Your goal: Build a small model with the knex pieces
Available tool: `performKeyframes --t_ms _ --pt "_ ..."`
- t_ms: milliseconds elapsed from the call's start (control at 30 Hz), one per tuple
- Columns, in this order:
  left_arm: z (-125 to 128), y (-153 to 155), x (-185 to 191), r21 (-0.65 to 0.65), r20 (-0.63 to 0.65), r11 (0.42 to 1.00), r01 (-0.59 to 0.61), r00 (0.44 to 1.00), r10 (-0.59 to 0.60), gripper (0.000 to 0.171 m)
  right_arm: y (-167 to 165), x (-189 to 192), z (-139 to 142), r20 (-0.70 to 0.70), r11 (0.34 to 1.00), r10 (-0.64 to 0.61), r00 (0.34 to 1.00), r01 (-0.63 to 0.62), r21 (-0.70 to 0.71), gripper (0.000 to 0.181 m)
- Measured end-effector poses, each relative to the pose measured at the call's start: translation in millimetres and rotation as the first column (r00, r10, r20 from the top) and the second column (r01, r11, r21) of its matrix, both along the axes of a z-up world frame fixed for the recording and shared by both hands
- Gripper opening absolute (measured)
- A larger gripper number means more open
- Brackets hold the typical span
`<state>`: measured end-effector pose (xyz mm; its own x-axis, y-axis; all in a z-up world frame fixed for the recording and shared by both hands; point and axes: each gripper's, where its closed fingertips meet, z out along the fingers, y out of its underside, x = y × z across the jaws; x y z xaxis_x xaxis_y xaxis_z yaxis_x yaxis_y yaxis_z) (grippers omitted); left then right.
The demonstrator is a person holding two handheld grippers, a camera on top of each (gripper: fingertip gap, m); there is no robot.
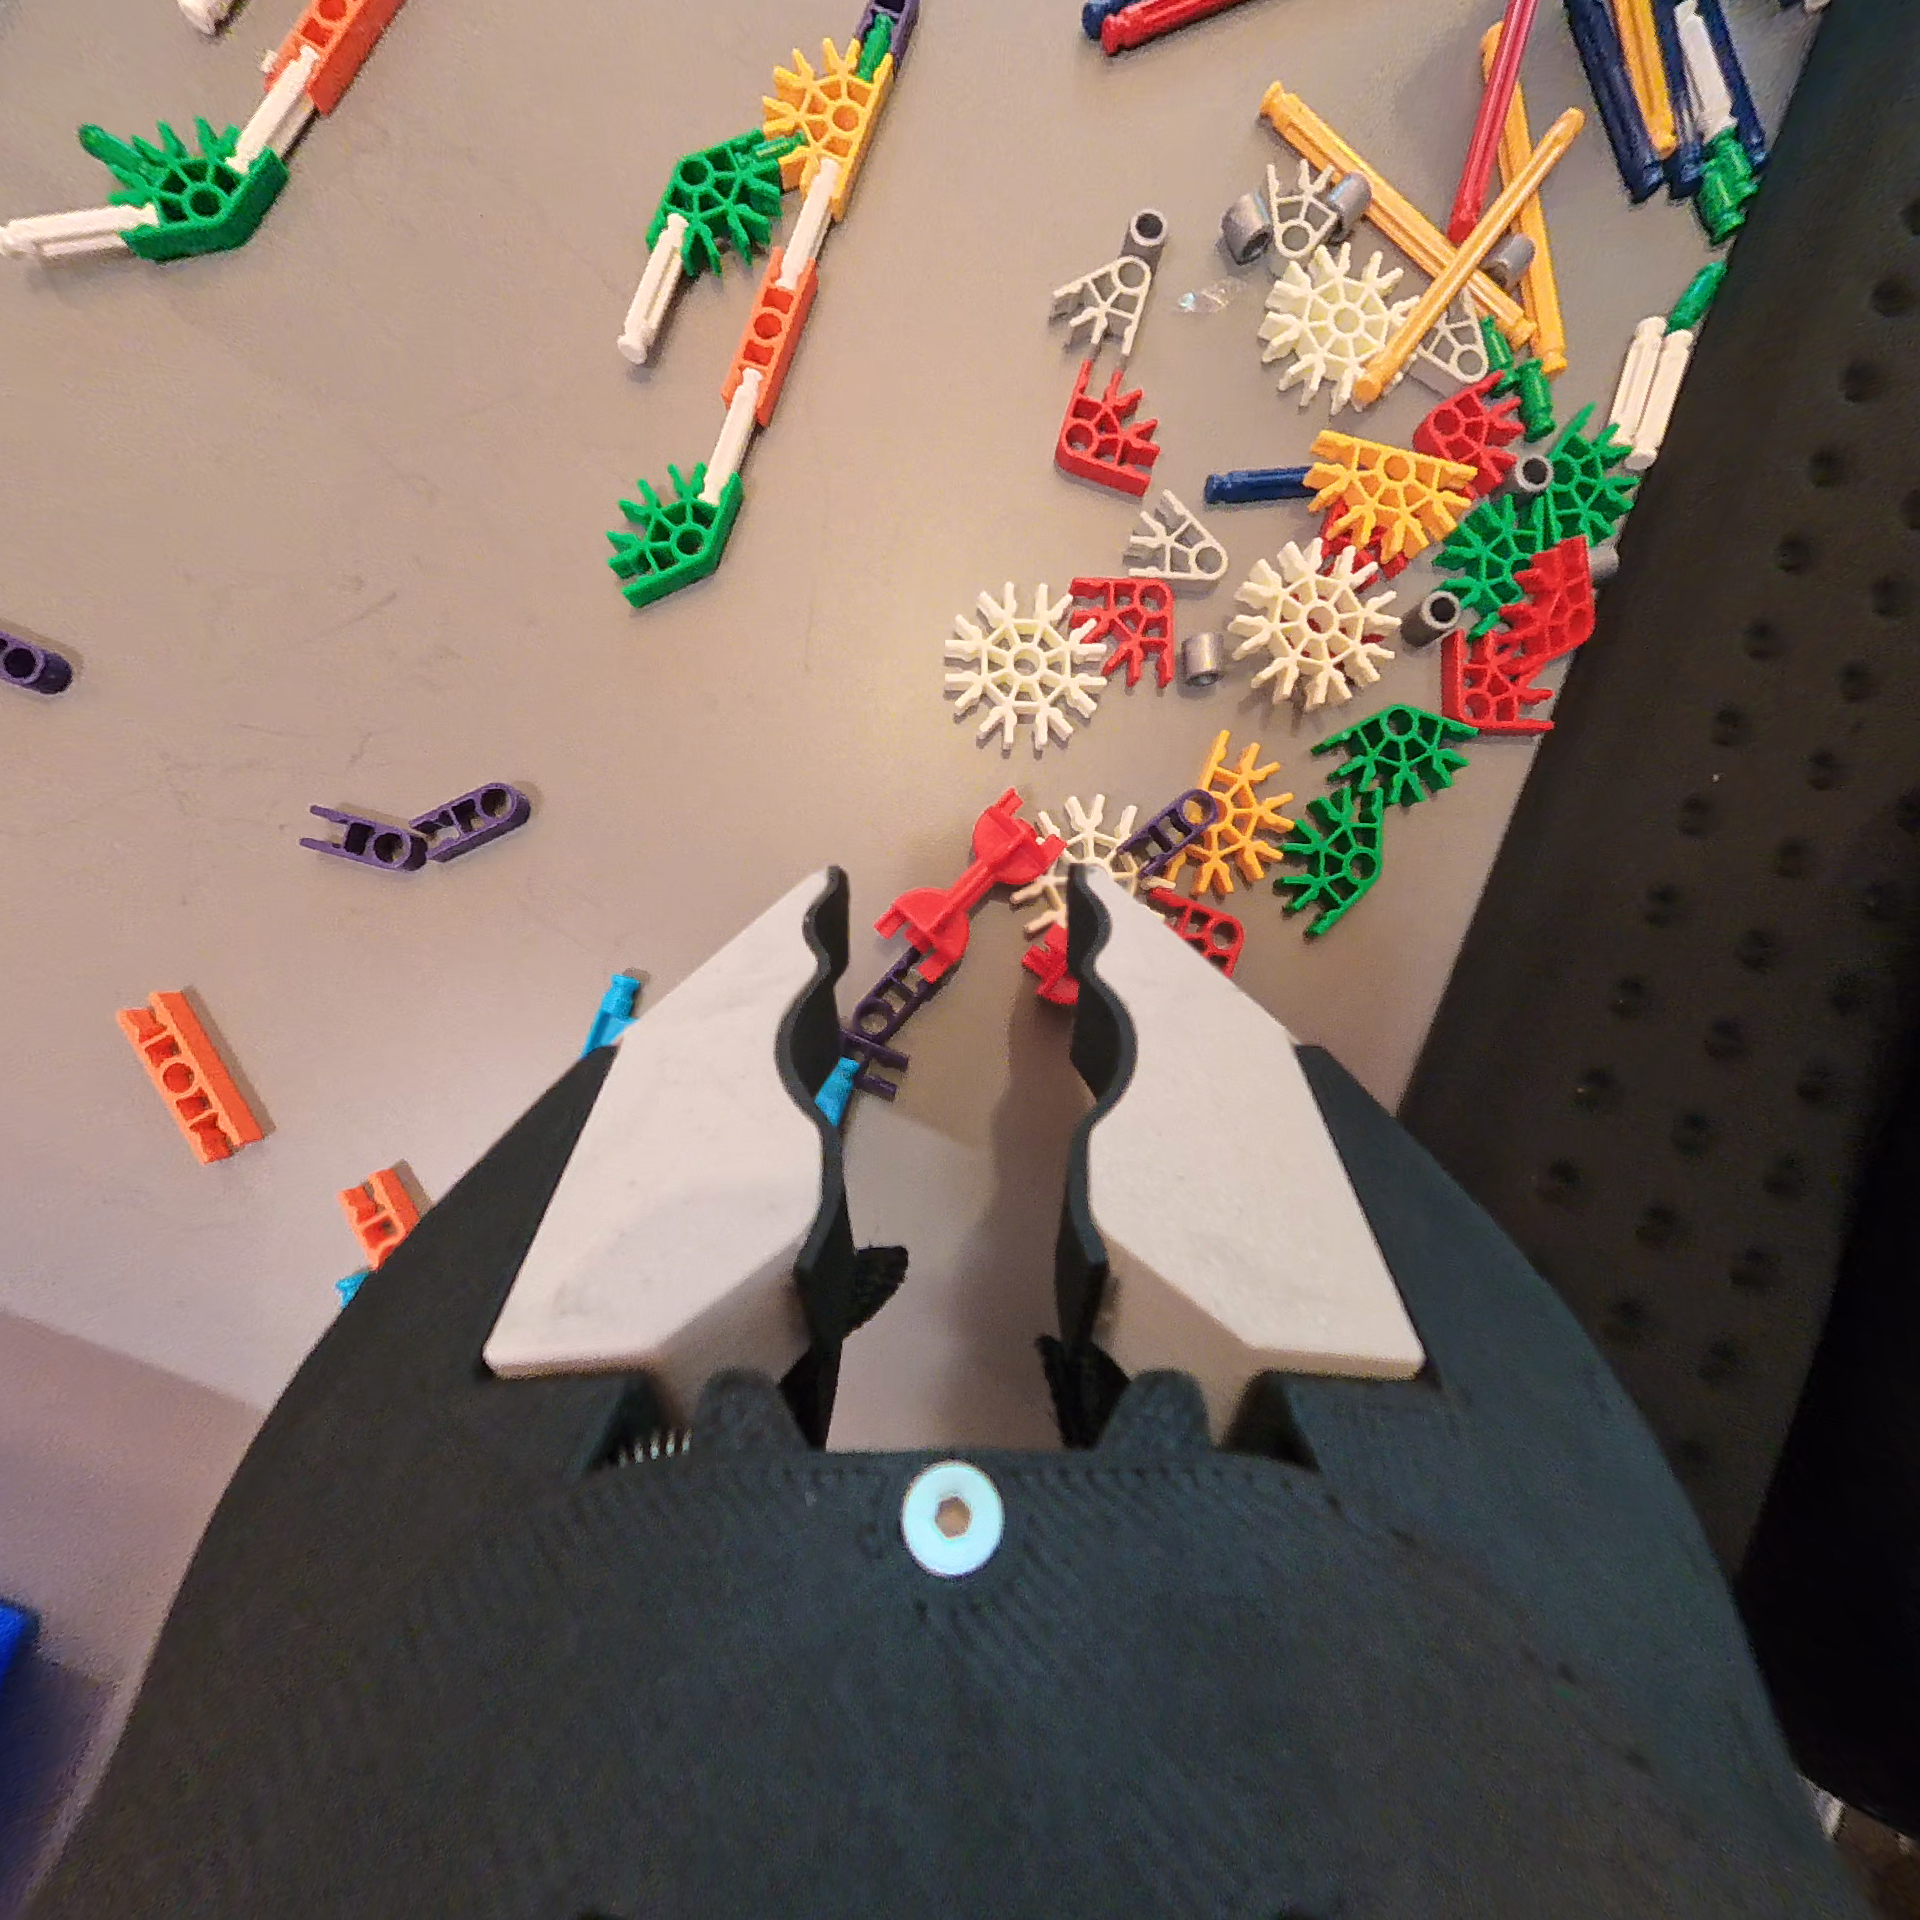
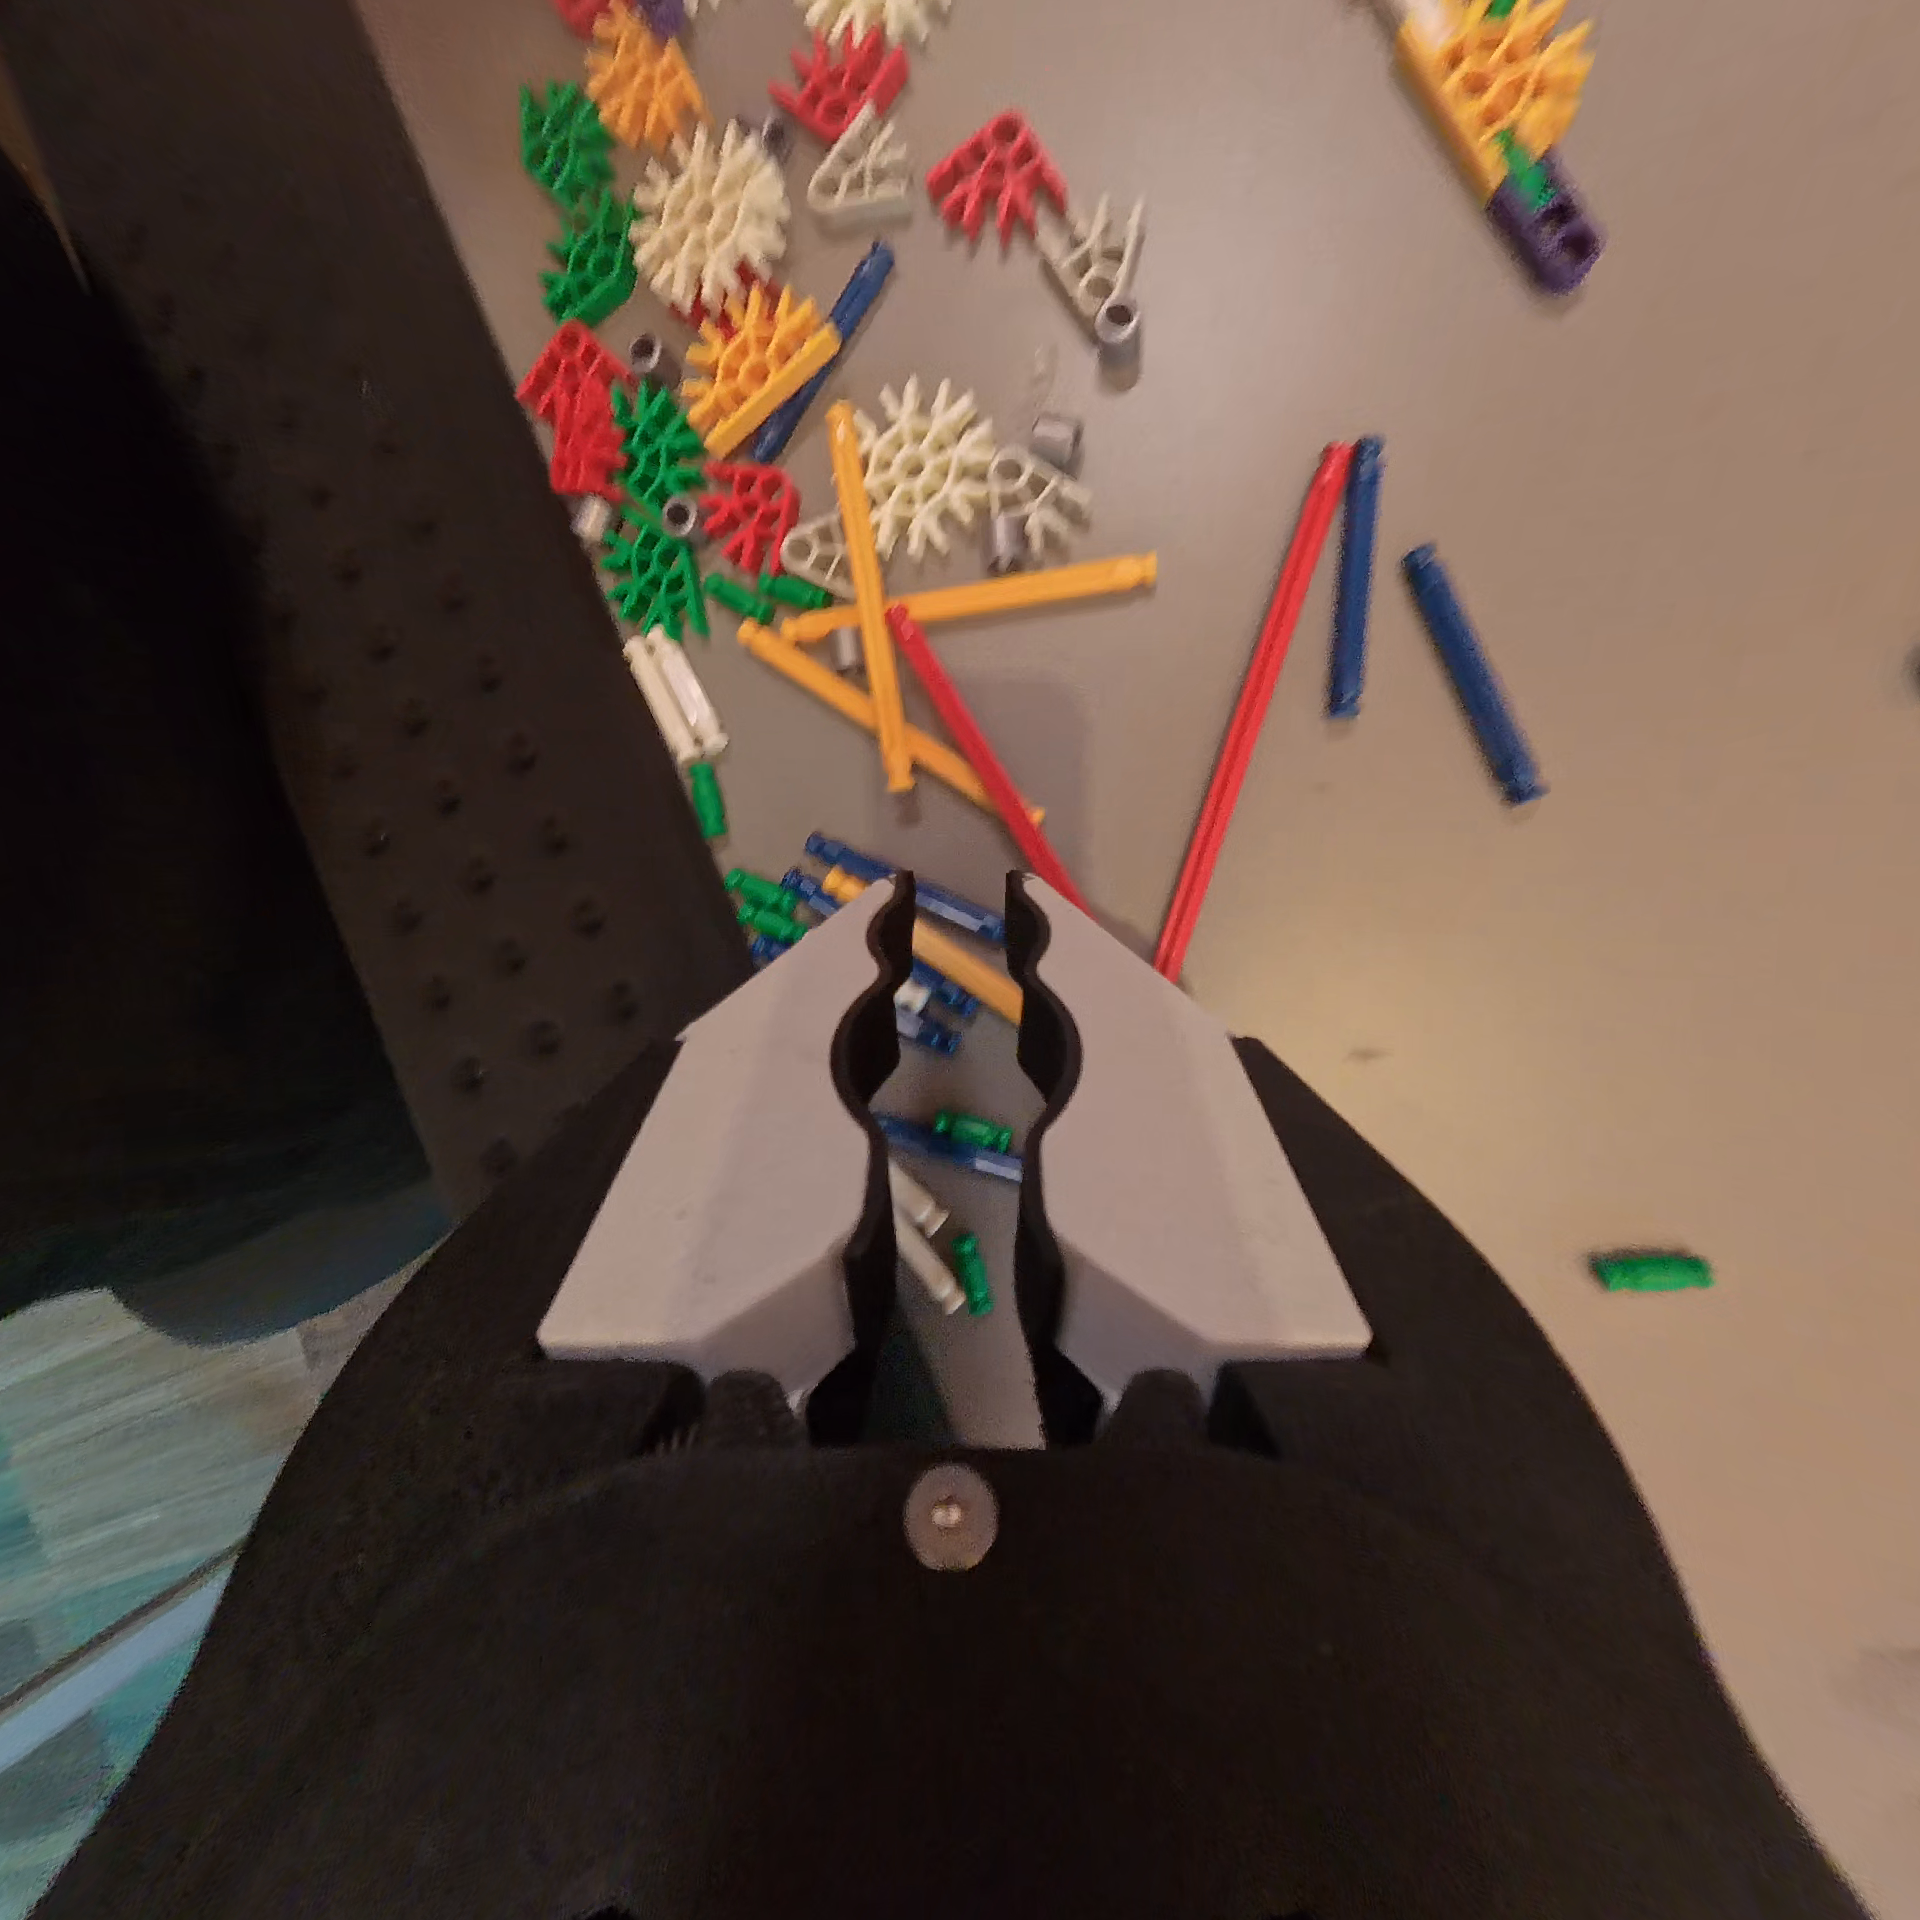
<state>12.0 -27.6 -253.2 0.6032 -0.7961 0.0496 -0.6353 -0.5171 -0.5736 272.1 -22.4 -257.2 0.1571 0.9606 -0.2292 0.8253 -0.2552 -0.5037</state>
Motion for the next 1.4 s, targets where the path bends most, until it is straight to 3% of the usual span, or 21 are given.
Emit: performKeyframes --t_ms 133,300,433,700,867,1100,1400 --pt "-0.8 -4.4 4.6 -0.011 0.011 1.000 0.014 1.000 -0.014 0.038 -22.1 8.7 -4.7 -0.002 0.999 -0.003 1.000 0.003 -0.037 0.011" --pt "-1.8 -3.6 20.5 -0.001 0.025 0.999 0.055 0.998 -0.055 0.040 -53.7 -28.8 -10.1 -0.051 0.998 0.053 0.997 -0.055 -0.034 0.010" --pt "-0.6 -1.6 28.7 0.009 0.033 0.997 0.077 0.996 -0.077 0.041 -59.9 -41.8 -25.7 0.031 0.995 0.100 0.994 -0.101 0.011 0.005" --pt "2.9 -2.8 25.0 0.017 0.053 0.997 0.075 0.996 -0.076 0.041 -59.6 -41.0 -31.4 0.123 0.986 0.157 0.980 -0.162 0.038 0.003" --pt "3.4 1.8 23.3 0.037 0.057 0.998 0.044 0.997 -0.046 0.040 -52.5 -45.3 -31.6 0.092 0.990 0.102 0.991 -0.110 0.089 0.003" --pt "1.8 14.5 17.9 0.062 0.050 0.998 -0.011 0.999 0.008 0.039 -17.8 -54.0 -28.5 0.072 0.987 0.007 0.997 -0.019 0.159 0.003" --pt "9.1 34.7 23.7 0.099 0.102 0.991 -0.094 0.991 0.084 0.035 25.6 -97.4 30.3 -0.137 0.985 -0.006 0.991 0.029 0.173 0.002"
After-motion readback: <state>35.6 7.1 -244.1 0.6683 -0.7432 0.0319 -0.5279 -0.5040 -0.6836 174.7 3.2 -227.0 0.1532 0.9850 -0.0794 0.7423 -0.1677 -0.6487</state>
